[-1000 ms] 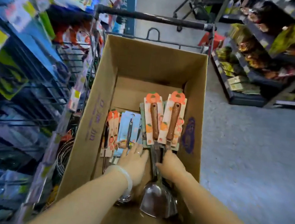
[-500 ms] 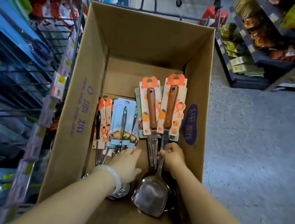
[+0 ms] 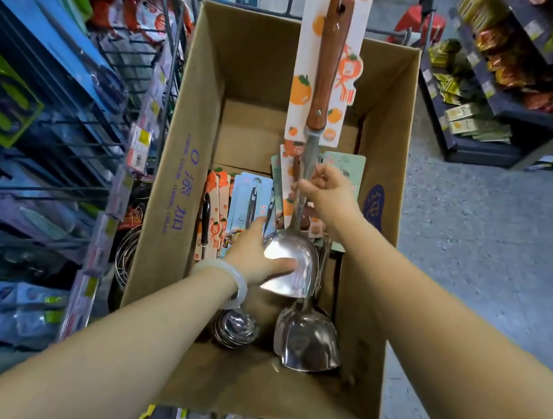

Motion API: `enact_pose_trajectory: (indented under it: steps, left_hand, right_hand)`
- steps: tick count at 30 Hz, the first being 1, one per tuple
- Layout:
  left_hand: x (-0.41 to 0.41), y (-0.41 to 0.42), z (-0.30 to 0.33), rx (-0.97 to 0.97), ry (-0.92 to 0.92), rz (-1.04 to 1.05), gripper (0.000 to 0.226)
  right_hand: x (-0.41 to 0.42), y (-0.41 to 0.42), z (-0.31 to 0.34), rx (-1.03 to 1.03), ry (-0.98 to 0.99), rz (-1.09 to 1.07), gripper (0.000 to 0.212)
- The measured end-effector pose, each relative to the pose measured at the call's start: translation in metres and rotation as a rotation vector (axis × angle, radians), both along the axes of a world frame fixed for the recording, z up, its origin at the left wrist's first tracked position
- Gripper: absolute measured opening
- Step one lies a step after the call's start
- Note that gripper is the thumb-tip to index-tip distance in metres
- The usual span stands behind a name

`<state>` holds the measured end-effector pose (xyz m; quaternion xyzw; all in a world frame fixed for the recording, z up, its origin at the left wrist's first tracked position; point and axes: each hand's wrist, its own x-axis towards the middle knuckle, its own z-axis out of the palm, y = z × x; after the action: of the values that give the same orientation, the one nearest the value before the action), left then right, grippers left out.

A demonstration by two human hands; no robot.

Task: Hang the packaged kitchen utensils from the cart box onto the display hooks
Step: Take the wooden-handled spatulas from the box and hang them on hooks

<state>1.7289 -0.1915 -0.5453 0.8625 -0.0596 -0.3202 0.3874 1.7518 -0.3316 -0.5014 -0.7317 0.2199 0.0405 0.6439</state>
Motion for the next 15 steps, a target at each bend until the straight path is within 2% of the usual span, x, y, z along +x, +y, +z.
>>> enact_pose_trajectory:
  steps: [2, 5, 8, 15]
  left_hand:
    - [-0.002, 0.000, -0.001, -0.082, 0.072, 0.131, 0.100]
    - [-0.007, -0.003, -0.001, -0.199, 0.096, 0.329, 0.081]
    - [-0.006, -0.008, 0.002, -0.216, 0.130, 0.464, 0.077]
    - [-0.002, -0.006, -0.006, -0.100, 0.004, 0.424, 0.062]
  right_hand:
    - [0.007, 0.002, 0.007, 0.012, -0.022, 0.011, 0.017]
    - [0.014, 0.007, 0.012, 0.035, -0.057, 0.006, 0.024]
    - [0.016, 0.013, 0.012, 0.016, -0.073, 0.011, 0.027]
    - [0.010, 0.023, 0.002, 0.095, -0.050, 0.005, 0.022]
